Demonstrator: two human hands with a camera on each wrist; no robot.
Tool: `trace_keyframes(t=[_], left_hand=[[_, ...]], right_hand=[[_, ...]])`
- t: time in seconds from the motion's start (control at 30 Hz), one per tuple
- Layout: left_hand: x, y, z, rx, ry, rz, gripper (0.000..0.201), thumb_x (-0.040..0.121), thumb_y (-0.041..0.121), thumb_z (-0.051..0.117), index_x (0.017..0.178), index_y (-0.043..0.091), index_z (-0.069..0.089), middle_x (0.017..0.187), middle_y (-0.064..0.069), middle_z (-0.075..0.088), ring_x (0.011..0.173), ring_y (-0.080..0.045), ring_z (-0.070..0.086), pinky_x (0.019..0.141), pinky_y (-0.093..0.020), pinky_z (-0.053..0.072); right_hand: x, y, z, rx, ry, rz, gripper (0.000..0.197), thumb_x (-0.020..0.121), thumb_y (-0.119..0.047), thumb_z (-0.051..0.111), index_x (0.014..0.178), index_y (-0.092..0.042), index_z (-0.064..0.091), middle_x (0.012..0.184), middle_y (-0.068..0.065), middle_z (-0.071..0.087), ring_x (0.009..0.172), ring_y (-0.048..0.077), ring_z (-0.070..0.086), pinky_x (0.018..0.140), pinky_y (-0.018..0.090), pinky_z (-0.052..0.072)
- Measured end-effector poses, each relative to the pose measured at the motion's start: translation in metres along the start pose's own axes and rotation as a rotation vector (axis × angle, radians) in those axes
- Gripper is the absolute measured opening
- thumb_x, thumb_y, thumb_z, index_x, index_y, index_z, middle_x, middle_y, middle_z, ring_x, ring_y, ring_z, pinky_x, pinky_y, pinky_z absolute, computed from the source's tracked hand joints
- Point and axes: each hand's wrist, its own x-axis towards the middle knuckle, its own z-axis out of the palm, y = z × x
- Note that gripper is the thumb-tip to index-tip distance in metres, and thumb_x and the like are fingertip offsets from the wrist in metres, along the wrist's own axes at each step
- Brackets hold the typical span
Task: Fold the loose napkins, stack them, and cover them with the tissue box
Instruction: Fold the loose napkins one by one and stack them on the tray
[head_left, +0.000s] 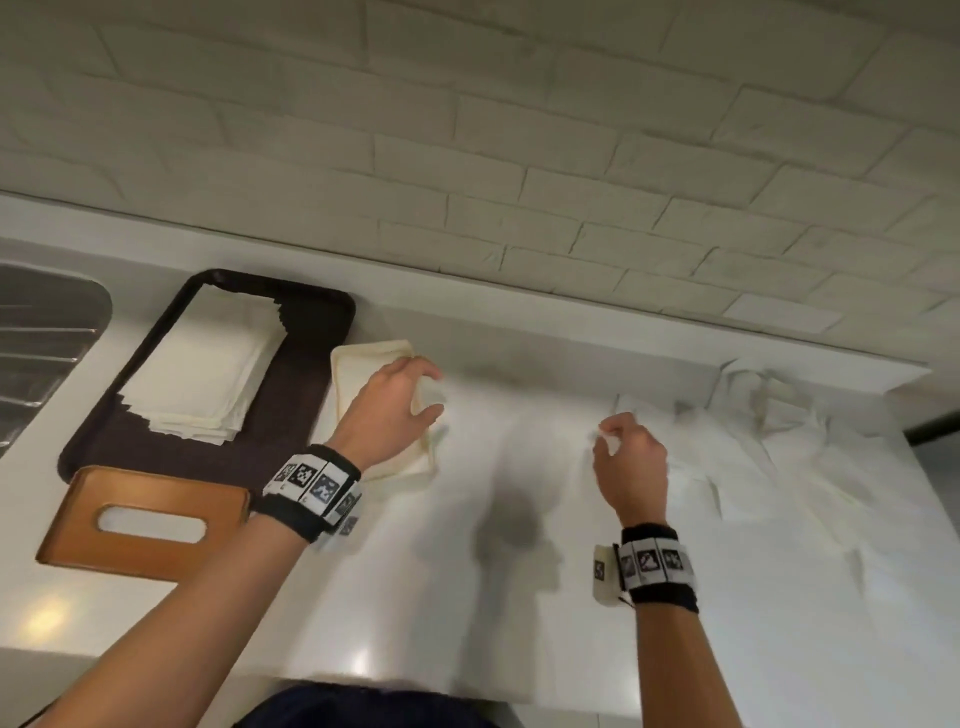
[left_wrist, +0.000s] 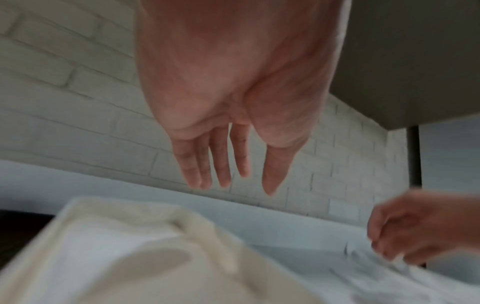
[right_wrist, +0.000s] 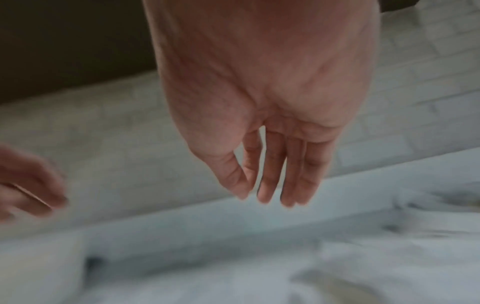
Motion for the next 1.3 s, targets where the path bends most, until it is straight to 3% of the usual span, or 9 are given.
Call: trace_keyframes(t=[0.17, 0.3, 0.4, 0.5, 0.6, 0.77, 0.93, 1.07, 1.3], left_hand=[[-0.023, 0.058, 0.061, -0.153, -0.014, 0.008, 0.020, 0.098, 0.027, 0.076, 0.116, 0.023, 0.070, 0.115, 0.009, 0.072, 0.108, -0.010, 0.067, 0.096, -0.032, 0.054], [-0.035, 0.082, 0.130, -0.200, -0.134, -0.110, 0.012, 0.100, 0.037, 0.072, 0.106, 0.028, 0.068, 0.103, 0.013, 0.072, 0.096, -0.006, 0.068, 0.089, -0.039, 0.059], [-0.034, 0.096, 0.179, -0.167, -0.177, -0.233, 0.040, 0.100, 0.061, 0.060, 0.119, 0.027, 0.065, 0.114, 0.010, 0.070, 0.102, -0.014, 0.068, 0.095, -0.043, 0.058], [-0.028, 0.109, 0.214, -0.071, -0.202, -0.383, 0.071, 0.098, 0.071, 0.057, 0.144, 0.017, 0.050, 0.138, -0.004, 0.053, 0.127, -0.028, 0.052, 0.107, -0.047, 0.048], [-0.021, 0.115, 0.232, 0.044, -0.257, -0.395, 0.077, 0.092, 0.057, 0.076, 0.146, 0.014, 0.042, 0.142, -0.009, 0.048, 0.132, -0.033, 0.045, 0.105, -0.049, 0.047], [-0.024, 0.098, 0.223, -0.124, -0.202, -0.420, 0.049, 0.080, 0.034, 0.094, 0.111, 0.026, 0.056, 0.094, 0.003, 0.069, 0.093, -0.023, 0.068, 0.081, -0.034, 0.051], [-0.024, 0.101, 0.181, -0.284, -0.093, -0.353, 0.031, 0.081, 0.028, 0.094, 0.073, 0.032, 0.065, 0.063, 0.011, 0.062, 0.059, -0.004, 0.054, 0.071, -0.009, 0.042], [-0.017, 0.109, 0.146, -0.408, -0.019, -0.316, 0.022, 0.095, 0.036, 0.081, 0.084, 0.019, 0.072, 0.083, 0.000, 0.073, 0.076, -0.010, 0.062, 0.078, -0.026, 0.048], [-0.001, 0.139, 0.112, -0.759, 0.064, -0.322, 0.018, 0.102, 0.019, 0.072, 0.097, 0.005, 0.061, 0.092, -0.004, 0.080, 0.081, -0.017, 0.067, 0.080, -0.036, 0.045]], right_hand=[[0.039, 0.102, -0.019, -0.234, -0.191, 0.056, 0.058, 0.088, -0.014, 0.076, 0.143, -0.019, 0.059, 0.149, 0.009, 0.056, 0.133, 0.037, 0.058, 0.106, 0.049, 0.052], [0.023, 0.120, -0.007, -0.249, -0.316, -0.065, 0.045, 0.102, -0.038, 0.067, 0.144, -0.024, 0.060, 0.150, 0.005, 0.056, 0.136, 0.031, 0.050, 0.108, 0.045, 0.048], [-0.007, 0.113, 0.009, -0.120, -0.370, -0.148, 0.042, 0.101, -0.055, 0.064, 0.135, -0.030, 0.067, 0.144, -0.007, 0.056, 0.133, 0.022, 0.053, 0.111, 0.040, 0.048], [-0.022, 0.110, 0.016, 0.074, -0.315, -0.165, 0.020, 0.104, -0.037, 0.064, 0.123, -0.034, 0.066, 0.137, -0.012, 0.058, 0.114, 0.019, 0.070, 0.096, 0.042, 0.060], [-0.013, 0.118, 0.015, -0.065, -0.343, -0.222, 0.047, 0.099, -0.026, 0.071, 0.142, -0.034, 0.055, 0.149, -0.011, 0.050, 0.124, 0.021, 0.059, 0.095, 0.046, 0.058], [0.010, 0.127, 0.004, -0.237, -0.402, -0.282, 0.018, 0.097, -0.042, 0.072, 0.114, -0.041, 0.064, 0.117, -0.012, 0.062, 0.118, 0.023, 0.051, 0.093, 0.040, 0.043], [0.020, 0.137, -0.021, 0.086, -0.234, -0.199, 0.010, 0.096, -0.055, 0.075, 0.104, -0.049, 0.078, 0.114, -0.022, 0.069, 0.113, 0.016, 0.047, 0.100, 0.048, 0.044], [0.019, 0.130, -0.049, 0.410, -0.078, -0.263, 0.013, 0.097, -0.047, 0.078, 0.109, -0.050, 0.081, 0.114, -0.031, 0.076, 0.126, -0.001, 0.053, 0.108, 0.045, 0.051], [0.015, 0.094, -0.088, 0.780, -0.169, -0.277, 0.004, 0.103, -0.020, 0.074, 0.105, -0.017, 0.077, 0.108, 0.000, 0.080, 0.108, 0.025, 0.075, 0.097, 0.060, 0.057]])
